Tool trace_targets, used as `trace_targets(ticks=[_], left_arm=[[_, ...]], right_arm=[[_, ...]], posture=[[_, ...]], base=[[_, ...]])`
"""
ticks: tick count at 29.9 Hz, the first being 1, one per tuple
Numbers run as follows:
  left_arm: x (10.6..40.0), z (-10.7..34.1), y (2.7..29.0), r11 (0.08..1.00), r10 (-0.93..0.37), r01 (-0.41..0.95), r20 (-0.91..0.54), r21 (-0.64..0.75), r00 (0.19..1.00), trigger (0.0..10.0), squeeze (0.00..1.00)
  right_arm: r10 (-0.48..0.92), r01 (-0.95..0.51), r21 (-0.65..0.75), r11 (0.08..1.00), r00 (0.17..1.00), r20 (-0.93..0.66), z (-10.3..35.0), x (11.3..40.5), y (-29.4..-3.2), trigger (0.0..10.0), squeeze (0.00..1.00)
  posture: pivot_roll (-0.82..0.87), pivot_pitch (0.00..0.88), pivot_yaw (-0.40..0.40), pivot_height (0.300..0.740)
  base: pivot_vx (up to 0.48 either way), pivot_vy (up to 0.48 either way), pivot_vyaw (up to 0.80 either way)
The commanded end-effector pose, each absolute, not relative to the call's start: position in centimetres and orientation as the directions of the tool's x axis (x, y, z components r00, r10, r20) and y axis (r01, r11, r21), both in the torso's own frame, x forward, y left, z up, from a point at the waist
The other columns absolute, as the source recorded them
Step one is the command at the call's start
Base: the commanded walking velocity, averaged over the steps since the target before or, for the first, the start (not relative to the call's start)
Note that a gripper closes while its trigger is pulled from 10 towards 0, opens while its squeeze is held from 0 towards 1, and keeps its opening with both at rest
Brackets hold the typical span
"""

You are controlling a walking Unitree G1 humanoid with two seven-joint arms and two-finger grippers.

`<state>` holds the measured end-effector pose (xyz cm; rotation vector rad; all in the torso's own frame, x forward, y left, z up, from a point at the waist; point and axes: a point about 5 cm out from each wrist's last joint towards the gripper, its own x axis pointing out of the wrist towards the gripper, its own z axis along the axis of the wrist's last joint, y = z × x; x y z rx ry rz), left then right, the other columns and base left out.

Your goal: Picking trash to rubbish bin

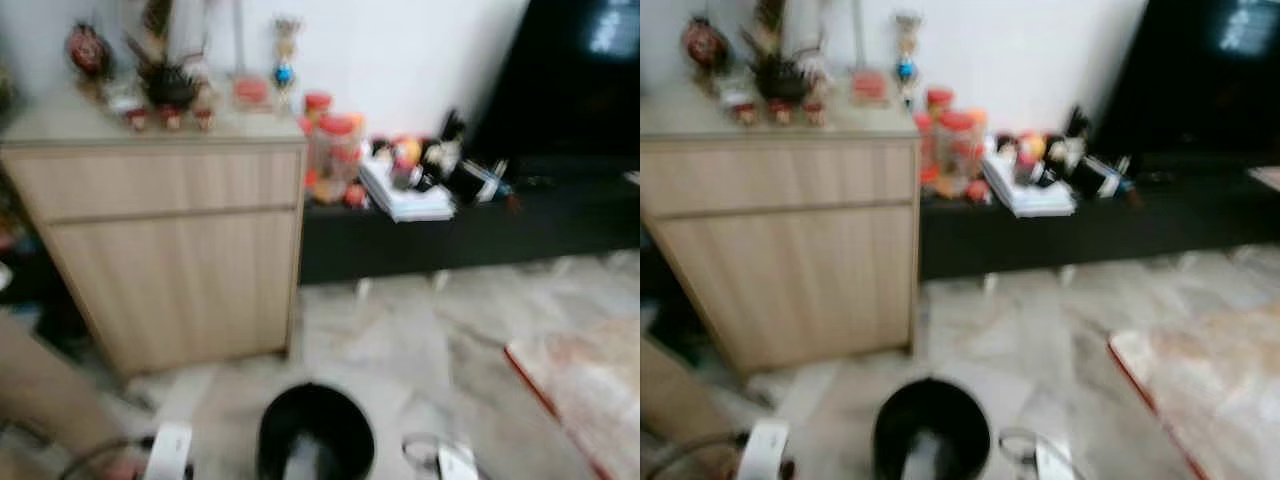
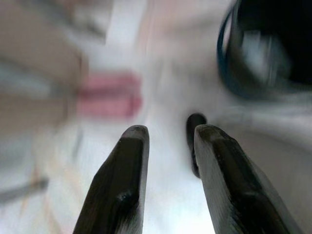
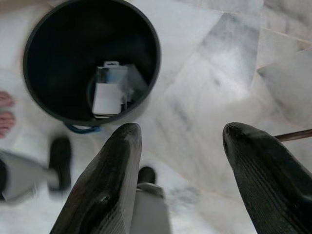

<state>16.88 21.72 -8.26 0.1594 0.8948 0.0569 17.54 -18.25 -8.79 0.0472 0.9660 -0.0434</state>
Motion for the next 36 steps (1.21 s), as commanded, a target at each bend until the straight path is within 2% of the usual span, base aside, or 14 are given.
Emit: trace_targets(ticks=[1, 5, 23, 27, 30, 36], left_arm=[[18.4, -7.5, 22.0, 0.985, 0.121, 0.014, -0.739, 0.174, 0.663, 10.0, 0.00], [18.6, -7.4, 21.9, 0.985, 0.119, 0.015, -0.733, 0.174, 0.669, 10.0, 0.00], [18.9, -7.2, 21.7, 0.983, 0.127, 0.008, -0.719, 0.182, 0.683, 10.0, 0.00], [19.2, -7.0, 21.6, 0.983, 0.131, -0.001, -0.701, 0.183, 0.701, 10.0, 0.00], [19.9, -6.4, 21.9, 0.980, 0.172, -0.064, -0.647, 0.187, 0.743, 10.0, 0.00], [20.4, -5.8, 22.1, 0.974, 0.201, -0.095, -0.596, 0.205, 0.778, 10.0, 0.00]], right_arm=[[-0.019, 0.071, 0.025, 0.997, 0.564, -0.826, -8.8, 17.5, -18.3, 10.0, 0.00], [-0.023, 0.075, 0.023, 0.997, 0.564, -0.826, -8.8, 17.4, -18.4, 10.0, 0.00], [0.003, 0.063, 0.053, 0.997, 0.611, -0.792, -8.4, 18.3, -17.8, 10.0, 0.00], [0.010, 0.050, 0.055, 0.997, 0.639, -0.770, -8.0, 19.0, -17.6, 10.0, 0.00], [0.051, -0.033, 0.038, 0.999, 0.693, -0.719, -7.3, 20.2, -17.0, 10.0, 0.00], [0.101, -0.078, 0.065, 0.995, 0.743, -0.661, -6.4, 21.5, -16.1, 10.0, 0.00]], posture=[[0.16, 0.000, -0.099, 0.740], [0.15, 0.000, -0.103, 0.740], [0.16, 0.002, -0.106, 0.740], [0.16, 0.002, -0.106, 0.740], [0.16, 0.002, -0.106, 0.740], [0.17, 0.007, -0.102, 0.740]], base=[[-0.277, 0.000, 0.00], [-0.252, 0.000, 0.00], [0.000, 0.000, 0.00], [0.000, 0.000, 0.00], [0.000, 0.000, 0.00], [0.000, 0.000, 0.00]])
